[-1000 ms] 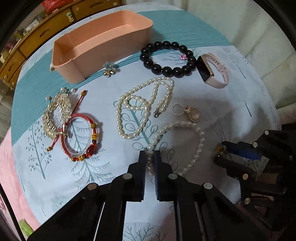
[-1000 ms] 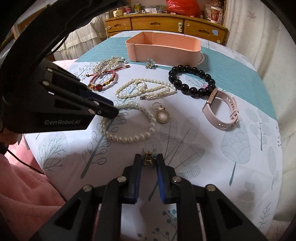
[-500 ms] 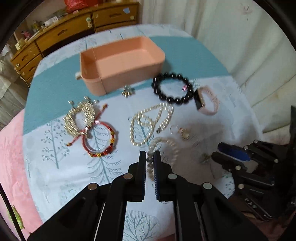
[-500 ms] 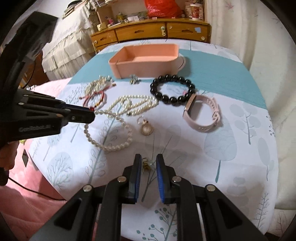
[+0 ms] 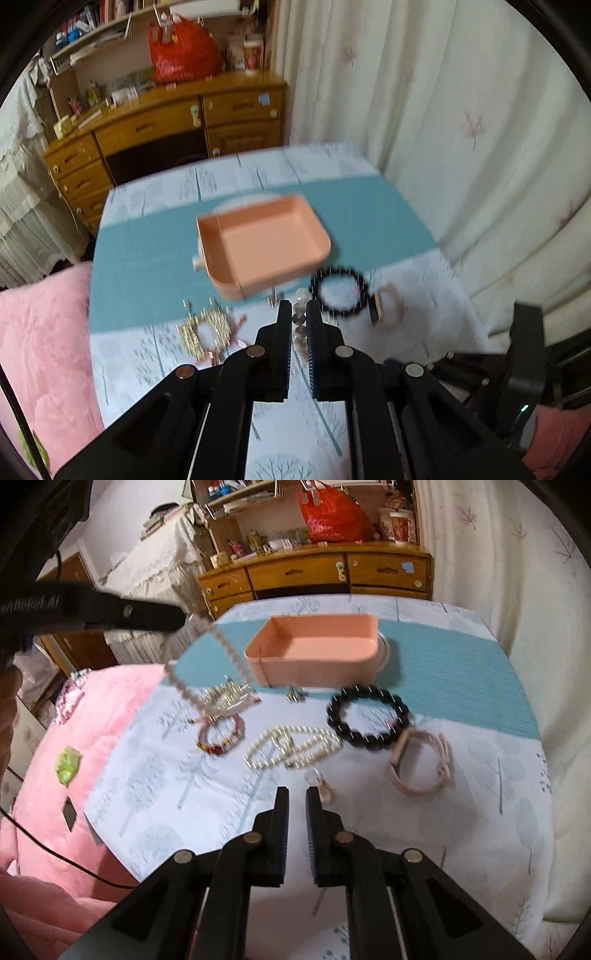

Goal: Organize jewelry
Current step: 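Carry the pearl bracelet and brooch over the pink tray and open both tools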

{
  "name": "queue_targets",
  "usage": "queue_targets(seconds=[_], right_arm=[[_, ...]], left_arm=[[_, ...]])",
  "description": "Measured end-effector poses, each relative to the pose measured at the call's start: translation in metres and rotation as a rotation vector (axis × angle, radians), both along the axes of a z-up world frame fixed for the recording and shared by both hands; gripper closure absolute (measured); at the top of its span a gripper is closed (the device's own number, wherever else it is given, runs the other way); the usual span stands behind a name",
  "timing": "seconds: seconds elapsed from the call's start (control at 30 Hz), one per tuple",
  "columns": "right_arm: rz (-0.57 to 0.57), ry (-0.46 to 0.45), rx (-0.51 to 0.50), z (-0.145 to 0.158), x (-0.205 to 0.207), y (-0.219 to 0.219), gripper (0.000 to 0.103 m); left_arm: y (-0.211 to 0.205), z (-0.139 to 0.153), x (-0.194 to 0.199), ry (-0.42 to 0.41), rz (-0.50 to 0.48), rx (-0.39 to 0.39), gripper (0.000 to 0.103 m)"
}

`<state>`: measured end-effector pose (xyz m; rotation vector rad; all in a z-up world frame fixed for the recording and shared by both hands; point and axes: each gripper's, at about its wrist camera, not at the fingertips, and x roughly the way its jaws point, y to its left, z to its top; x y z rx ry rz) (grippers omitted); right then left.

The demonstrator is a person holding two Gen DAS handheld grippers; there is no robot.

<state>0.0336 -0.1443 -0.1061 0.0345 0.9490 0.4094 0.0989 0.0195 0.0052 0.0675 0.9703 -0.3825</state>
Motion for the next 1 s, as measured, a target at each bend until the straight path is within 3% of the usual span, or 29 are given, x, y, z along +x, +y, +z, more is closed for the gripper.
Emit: queue_targets(seconds=[0.13, 0.3, 0.43, 0.57, 0.67, 1.0], right_arm=[[-0.006, 0.012, 0.016, 0.002, 0.011, -0.001, 0.095], [0.003, 0.116, 0.091, -0.008, 0.015, -0.017, 0.095], [-0.008, 0.188, 0.079, -0.020, 0.010, -0.027, 0.091], [0.000, 0.272, 0.036, -0.035, 0.004, -0.029, 0.060], [0.004, 0.315, 0.011, -0.045, -0.003, -0.026, 0.060], [-0.035, 0.231, -0.153, -0.066, -0.014, -0.010, 0.063]], left_arm=[[0.004, 0.018, 0.026, -0.039, 0.009, -0.015, 0.098], [0.006, 0.022, 0.067, -0.058, 0.012, -0.014, 0.098], [0.007, 0.018, 0.095, -0.063, 0.012, -0.023, 0.098], [0.007, 0.009, 0.121, -0.046, 0.017, -0.033, 0.098], [0.007, -0.003, 0.137, -0.020, 0.019, -0.029, 0.098], [0.009, -0.037, 0.164, 0.057, 0.020, -0.037, 0.097]])
